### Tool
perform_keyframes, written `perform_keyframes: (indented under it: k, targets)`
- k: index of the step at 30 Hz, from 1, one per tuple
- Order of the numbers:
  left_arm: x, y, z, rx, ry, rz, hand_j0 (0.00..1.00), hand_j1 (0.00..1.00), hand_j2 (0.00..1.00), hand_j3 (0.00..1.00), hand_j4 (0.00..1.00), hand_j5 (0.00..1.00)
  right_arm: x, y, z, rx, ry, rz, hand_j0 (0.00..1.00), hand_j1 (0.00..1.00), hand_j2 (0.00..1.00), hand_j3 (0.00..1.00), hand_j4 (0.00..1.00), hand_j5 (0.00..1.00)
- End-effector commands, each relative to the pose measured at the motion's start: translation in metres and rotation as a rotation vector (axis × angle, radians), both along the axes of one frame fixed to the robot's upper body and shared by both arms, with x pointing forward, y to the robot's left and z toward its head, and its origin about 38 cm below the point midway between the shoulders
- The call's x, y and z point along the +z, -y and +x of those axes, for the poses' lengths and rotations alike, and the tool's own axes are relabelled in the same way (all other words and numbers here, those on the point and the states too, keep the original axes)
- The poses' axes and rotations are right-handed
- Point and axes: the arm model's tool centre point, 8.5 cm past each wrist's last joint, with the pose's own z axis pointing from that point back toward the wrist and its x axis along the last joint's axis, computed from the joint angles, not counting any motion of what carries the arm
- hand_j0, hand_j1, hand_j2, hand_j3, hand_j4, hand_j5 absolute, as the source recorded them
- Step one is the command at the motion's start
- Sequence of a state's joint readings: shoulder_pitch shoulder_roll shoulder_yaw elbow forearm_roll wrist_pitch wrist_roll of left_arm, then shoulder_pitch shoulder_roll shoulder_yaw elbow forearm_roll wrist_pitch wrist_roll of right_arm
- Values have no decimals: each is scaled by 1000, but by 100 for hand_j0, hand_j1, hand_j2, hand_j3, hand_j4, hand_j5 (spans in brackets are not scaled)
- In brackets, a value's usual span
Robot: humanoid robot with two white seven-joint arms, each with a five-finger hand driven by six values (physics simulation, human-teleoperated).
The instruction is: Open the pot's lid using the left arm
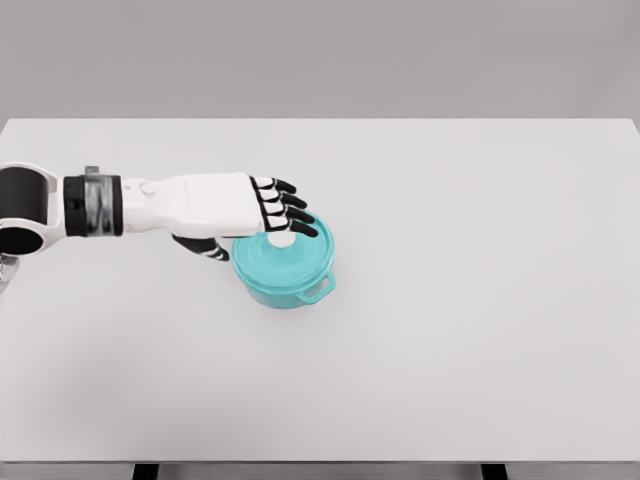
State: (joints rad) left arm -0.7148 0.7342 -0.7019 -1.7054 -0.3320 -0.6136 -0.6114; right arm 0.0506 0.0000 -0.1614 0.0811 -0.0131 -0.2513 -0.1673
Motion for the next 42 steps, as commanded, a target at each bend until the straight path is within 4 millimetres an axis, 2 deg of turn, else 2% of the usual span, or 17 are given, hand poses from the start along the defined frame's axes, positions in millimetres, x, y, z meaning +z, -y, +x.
perform_keyframes:
  k: [1,5,10,14,20,42]
  targets:
    - [-2,2,-2,-7,-9,-1,100,100,100,100,100,100,0,0,0,-1,-1,0,100,100,100,100,100,100]
    - [-4,4,-2,-8,1,16,100,100,100,100,100,100,0,0,0,0,0,0,100,100,100,100,100,100]
    - [7,12,2,-29,33,25,100,100,100,100,100,100,0,0,0,-2,0,0,100,100,100,100,100,100]
    - [8,14,3,-33,38,27,100,100,100,100,100,100,0,0,0,0,0,0,100,100,100,100,100,100]
    - [1,27,5,-43,72,58,100,100,100,100,100,100,0,0,0,-2,0,0,100,100,100,100,100,100]
    - [-6,34,6,-45,95,89,100,100,100,100,100,100,0,0,0,-2,0,0,100,100,100,100,100,100]
